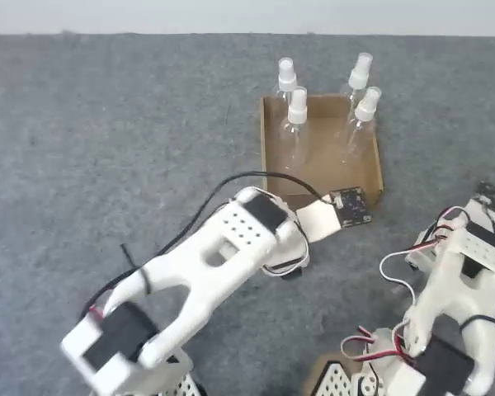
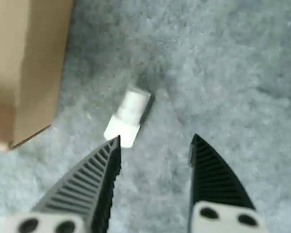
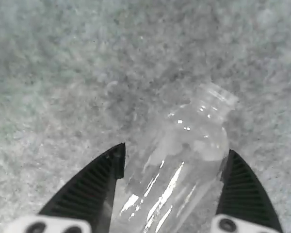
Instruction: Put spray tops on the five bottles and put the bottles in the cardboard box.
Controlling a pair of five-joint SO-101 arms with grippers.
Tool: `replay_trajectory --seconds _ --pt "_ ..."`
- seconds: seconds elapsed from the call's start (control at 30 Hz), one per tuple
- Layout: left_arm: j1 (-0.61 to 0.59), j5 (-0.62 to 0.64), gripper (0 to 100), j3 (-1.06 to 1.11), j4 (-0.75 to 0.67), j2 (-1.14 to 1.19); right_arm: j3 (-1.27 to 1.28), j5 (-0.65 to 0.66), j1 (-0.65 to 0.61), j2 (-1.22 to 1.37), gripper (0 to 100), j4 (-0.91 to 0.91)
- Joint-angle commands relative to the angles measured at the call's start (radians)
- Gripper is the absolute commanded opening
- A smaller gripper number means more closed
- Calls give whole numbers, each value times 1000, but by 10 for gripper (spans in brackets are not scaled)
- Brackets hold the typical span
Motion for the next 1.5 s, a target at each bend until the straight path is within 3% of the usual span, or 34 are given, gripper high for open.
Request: replay_trajectory --seconds 0.0,0.4,0.77,1.27,1.47 --pt "5 -3 202 -16 -84 130 -5 -12 15 -5 263 -16" --pt "-64 66 69 -25 -155 213 -6 9 47 -5 263 -21" --pt "-34 69 116 -25 -74 -28 -5 15 45 -5 263 -21" --pt "-35 63 115 -240 -133 370 -3 15 45 -5 263 -19" --pt "-34 69 112 -237 -94 353 -3 15 45 -5 263 -19"
